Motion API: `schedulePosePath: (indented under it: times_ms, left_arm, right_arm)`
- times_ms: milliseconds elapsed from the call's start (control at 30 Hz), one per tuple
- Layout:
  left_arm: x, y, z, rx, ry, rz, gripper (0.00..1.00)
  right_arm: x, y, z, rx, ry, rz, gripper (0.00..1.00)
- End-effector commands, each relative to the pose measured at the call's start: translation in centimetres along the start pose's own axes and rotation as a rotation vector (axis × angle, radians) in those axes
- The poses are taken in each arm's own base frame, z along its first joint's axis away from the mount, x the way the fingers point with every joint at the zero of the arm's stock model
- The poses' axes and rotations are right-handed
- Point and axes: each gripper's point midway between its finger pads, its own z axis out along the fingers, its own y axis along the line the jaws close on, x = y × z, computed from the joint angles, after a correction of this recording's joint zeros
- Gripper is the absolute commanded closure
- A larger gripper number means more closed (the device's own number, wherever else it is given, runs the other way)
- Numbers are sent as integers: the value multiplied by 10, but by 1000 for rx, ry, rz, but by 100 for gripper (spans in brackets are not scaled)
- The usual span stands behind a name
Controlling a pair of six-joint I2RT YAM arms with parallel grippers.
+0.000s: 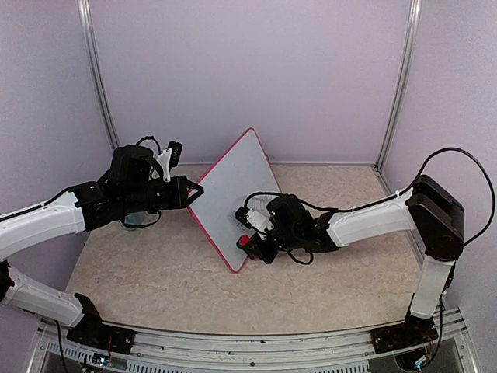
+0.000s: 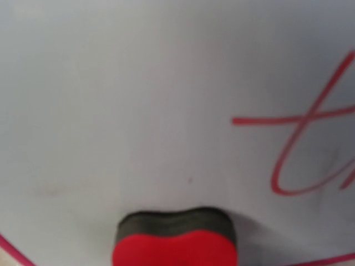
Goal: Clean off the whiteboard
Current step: Erase the whiteboard at the center of the board.
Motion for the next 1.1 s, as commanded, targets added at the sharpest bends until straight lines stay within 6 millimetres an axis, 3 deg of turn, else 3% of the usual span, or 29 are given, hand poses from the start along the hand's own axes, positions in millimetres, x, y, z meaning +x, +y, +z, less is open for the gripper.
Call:
schedulePosePath:
  times_ms: [0,167,267,333,433,600,767,900,1067]
  left_arm:
    - [34,-10,5,66,122,20,100]
    - [33,-9,3,56,120,21,100]
    - [34,-8,2,51,120,20,100]
    - [34,-8,2,52,119,19,100]
    - [34,-8,1,54,118,18,100]
    - [34,-8,1,54,119,21,100]
    - [33,-9,3,56,121,28,100]
    - [32,-11,7,65,121,24,100]
    - [33,-12,7,66,126,21,100]
  right_arm:
    - [-38,-6,-3,12,-77,-13,99]
    - [-103,-7,-16,20,-179,-61,99]
    - [-132,-8,-25,30,-226,-85,99]
    - [-140,-11,-27,44,-240,-96,98]
    - [-132,-16,-20,56,-214,-94,99]
    - [-73,-25,1,42,-110,-31,99]
    - [-29,-14,4,-8,-51,4,99]
    - [-39,7,1,-33,-60,-53,99]
    - [-88,16,-13,-32,-145,-103,99]
